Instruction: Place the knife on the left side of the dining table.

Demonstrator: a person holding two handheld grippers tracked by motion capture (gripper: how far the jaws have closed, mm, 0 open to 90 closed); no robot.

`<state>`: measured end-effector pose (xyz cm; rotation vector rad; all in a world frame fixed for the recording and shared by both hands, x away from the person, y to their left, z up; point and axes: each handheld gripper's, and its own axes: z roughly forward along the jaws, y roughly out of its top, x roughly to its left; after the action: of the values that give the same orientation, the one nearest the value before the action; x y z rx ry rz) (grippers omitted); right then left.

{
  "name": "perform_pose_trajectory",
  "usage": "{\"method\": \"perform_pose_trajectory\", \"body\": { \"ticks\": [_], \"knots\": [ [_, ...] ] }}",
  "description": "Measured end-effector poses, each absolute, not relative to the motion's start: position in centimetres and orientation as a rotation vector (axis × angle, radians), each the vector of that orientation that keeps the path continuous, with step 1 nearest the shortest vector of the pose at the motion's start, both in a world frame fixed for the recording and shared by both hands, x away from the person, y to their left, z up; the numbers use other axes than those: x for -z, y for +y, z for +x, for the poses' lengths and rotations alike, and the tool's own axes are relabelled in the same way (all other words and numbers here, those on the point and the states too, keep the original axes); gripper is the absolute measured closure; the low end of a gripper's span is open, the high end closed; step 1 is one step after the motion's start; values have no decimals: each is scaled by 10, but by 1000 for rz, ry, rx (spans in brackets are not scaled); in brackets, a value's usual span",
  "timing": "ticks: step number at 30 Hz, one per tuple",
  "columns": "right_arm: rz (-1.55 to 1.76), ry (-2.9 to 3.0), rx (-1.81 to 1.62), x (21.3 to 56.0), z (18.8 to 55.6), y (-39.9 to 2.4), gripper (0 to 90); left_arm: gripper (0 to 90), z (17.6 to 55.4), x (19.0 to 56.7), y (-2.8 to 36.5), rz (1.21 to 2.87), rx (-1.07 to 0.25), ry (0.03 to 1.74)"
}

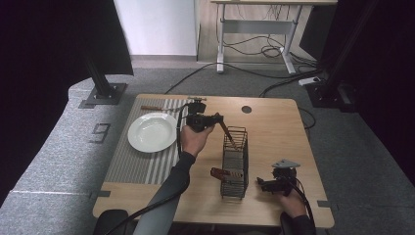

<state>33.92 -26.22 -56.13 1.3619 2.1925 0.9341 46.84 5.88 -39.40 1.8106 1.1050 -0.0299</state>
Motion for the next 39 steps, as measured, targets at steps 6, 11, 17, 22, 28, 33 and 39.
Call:
{"method": "perform_pose_trajectory", "body": {
  "ticks": [6,11,17,22,28,33,39],
  "knots": [
    [1363,2192,-934,561,339,-262,0,804,463,380,66,1771,32,1084],
    [1364,2192,-934,561,339,-262,0,805,458,368,73,1755,19,1065],
    [1364,2192,-934,561,339,-262,0,805,453,357,82,1733,2,1052],
    [1364,2192,-934,561,339,-262,0,805,447,344,92,1715,-19,1044],
    [1364,2194,-933,561,339,-262,0,805,442,334,102,1692,-31,1037],
    [1364,2194,-933,561,339,-262,0,805,435,321,112,1677,-61,1026],
    [1364,2194,-933,561,339,-262,0,806,429,311,123,1663,-94,1019]
  ]
}}
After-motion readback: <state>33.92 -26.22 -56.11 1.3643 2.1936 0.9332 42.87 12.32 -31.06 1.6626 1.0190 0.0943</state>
